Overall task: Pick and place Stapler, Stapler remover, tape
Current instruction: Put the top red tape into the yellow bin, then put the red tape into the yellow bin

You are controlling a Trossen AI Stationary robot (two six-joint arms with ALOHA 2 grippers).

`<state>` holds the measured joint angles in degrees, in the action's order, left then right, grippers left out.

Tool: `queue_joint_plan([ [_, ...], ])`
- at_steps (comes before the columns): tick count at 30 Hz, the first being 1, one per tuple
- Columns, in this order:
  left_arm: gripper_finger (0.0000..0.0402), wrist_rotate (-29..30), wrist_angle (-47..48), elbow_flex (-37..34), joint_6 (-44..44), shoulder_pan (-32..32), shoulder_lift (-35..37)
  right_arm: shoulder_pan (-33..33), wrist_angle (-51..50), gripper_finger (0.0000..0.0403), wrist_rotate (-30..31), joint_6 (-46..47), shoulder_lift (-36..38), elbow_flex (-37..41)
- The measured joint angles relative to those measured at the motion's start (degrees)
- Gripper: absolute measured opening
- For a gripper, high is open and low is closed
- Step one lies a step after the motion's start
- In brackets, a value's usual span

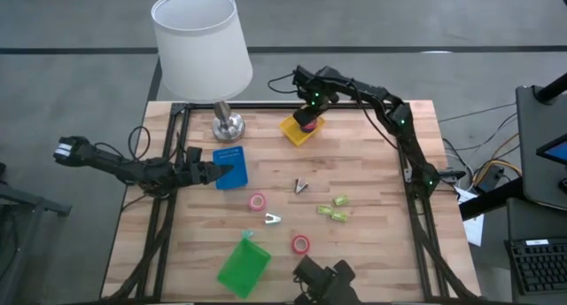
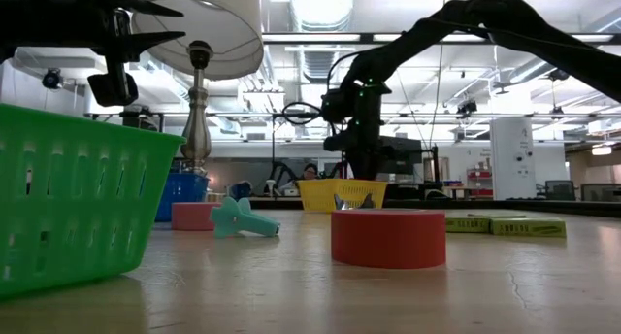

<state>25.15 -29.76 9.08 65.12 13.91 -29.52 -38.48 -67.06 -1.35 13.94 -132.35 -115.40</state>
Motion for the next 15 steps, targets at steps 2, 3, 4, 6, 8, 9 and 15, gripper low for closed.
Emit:
queue_joint_plan([
  [2, 0.0099, 0.0, 0.0, 0.0, 0.0, 0.0, 0.0, 0.0, 0.3, 0.0106, 0.1, 0.2, 0.0, 0.0],
  [3, 0.0100, 0.0, 0.0, 0.0, 0.0, 0.0, 0.0, 0.0, 0.4, 0.0113, 0.1, 0.0, 0.0, 0.0],
  [4, 0.0101, 0.0, 0.0, 0.0, 0.0, 0.0, 0.0, 0.0, 0.5, 0.0119, 0.1, -0.3, 0.0, 0.0],
  [6, 0.0101, 0.0, 0.0, 0.0, 0.0, 0.0, 0.0, 0.0, 0.4, 0.0130, 0.1, -0.5, 0.0, 0.0],
  [8, 0.0099, 0.0, 0.0, 0.0, 0.0, 0.0, 0.0, 0.0, 0.2, 0.0140, 0.1, -0.5, 0.3, 0.0],
  [9, 0.0099, 0.0, 0.0, 0.0, 0.0, 0.0, 0.0, 0.0, 0.2, 0.0144, 0.1, -0.8, 0.5, 0.0],
  [15, 0.0101, 0.0, 0.0, 0.0, 0.0, 0.0, 0.0, 0.1, 0.4, 0.0162, 0.1, -2.0, 2.9, -0.1],
])
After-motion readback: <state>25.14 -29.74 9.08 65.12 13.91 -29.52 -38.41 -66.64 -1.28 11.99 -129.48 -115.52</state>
